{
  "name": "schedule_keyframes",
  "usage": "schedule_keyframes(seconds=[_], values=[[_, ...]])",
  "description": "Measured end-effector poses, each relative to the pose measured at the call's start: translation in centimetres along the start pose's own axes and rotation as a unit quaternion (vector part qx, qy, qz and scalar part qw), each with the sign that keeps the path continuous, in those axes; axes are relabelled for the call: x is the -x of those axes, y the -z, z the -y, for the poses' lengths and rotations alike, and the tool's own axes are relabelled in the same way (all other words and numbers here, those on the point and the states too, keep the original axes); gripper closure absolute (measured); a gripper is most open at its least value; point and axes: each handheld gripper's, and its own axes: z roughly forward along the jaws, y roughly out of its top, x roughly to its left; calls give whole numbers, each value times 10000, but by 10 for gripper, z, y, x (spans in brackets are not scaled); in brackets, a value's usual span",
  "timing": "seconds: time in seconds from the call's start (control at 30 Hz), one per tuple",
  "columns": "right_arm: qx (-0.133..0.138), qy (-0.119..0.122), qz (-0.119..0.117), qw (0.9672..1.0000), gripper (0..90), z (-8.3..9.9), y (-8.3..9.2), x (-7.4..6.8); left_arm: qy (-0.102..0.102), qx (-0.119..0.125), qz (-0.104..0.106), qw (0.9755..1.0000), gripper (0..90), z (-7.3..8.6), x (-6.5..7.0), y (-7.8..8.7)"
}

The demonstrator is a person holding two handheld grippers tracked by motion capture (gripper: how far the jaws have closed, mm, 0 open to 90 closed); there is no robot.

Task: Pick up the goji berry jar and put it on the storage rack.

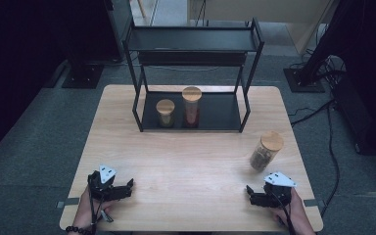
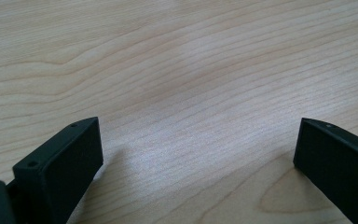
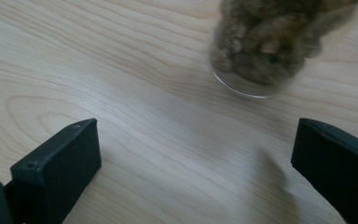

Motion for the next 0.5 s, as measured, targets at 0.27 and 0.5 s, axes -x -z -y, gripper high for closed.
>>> schedule_keyframes(seconds=[0.27, 0.5], values=[[-25, -77, 96, 9999, 8, 5, 4, 17, 2, -2, -9, 10000, 14, 0, 0, 0], [-27, -149, 154, 9998, 8, 10, 8, 26, 11, -8, -1, 10000, 14, 0, 0, 0]])
